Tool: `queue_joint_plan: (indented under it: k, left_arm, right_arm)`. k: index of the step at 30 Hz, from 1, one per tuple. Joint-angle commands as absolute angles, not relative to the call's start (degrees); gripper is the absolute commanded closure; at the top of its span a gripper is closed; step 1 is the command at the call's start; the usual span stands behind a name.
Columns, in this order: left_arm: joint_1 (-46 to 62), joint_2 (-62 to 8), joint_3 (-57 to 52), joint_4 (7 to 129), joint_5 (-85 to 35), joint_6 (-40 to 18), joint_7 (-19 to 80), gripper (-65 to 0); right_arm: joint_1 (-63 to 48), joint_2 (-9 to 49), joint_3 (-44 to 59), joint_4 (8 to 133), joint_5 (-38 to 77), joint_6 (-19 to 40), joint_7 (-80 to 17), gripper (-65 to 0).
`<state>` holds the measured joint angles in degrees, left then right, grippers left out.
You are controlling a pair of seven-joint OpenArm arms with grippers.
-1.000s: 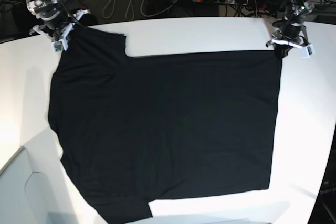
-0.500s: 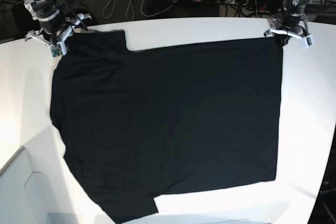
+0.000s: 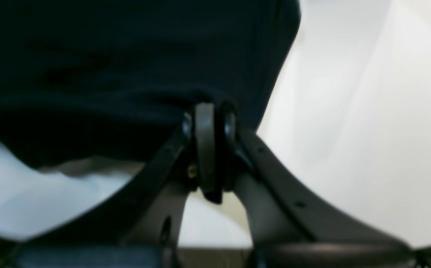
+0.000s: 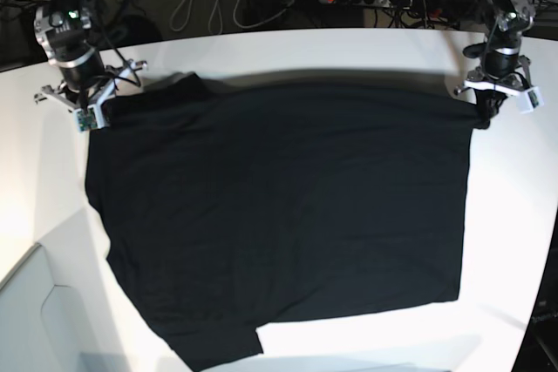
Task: Fold the T-shirt properly
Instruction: 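Close both grippers on the shoulder corners of the shirt, then lift the shoulder edge and pull it toward the hem with both grippers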
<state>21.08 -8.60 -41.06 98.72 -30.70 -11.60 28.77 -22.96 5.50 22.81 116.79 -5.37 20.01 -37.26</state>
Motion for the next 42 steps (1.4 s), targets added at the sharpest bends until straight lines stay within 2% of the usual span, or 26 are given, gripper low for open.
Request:
queue_joint_plan:
  k: [1,9,15,26,34,42]
  left_arm:
    - [20.53,-9.45,-41.36,99.56,-31.25,-11.65,27.56,0.0]
    - [12.35,-9.45,-40.04,99.56,-26.24,-11.56,27.65,0.0]
    - [6.02,-9.45,-36.44,98.95,-18.95,-11.56,27.65,0.0]
    - [-0.48,-11.03,-35.82,88.31,-16.92,-11.56,27.56,0.0]
    - [-4.53,-12.44,-35.74,86.2,-16.57,-11.56,27.56,0.0]
    - [-5.76,-12.62,-35.74,84.35,-16.66,-11.56,27.56,0.0]
  right_arm:
    - [-21.23,6.02,22.99,117.49,-5.14,20.35,-36.97,-0.1]
    - [-5.93,7.25,20.53,111.08,-5.23,20.44,-43.65,-0.1]
    - [2.59,7.96,16.84,103.34,-5.32,20.44,-43.56,-0.1]
    - [17.8,9.71,9.1,89.54,-5.32,20.44,-42.86,-0.1]
    - [23.6,11.12,9.1,77.93,-5.32,20.44,-36.44,-0.1]
    - [25.45,11.82,9.19,75.03,-5.32,20.44,-36.09,-0.1]
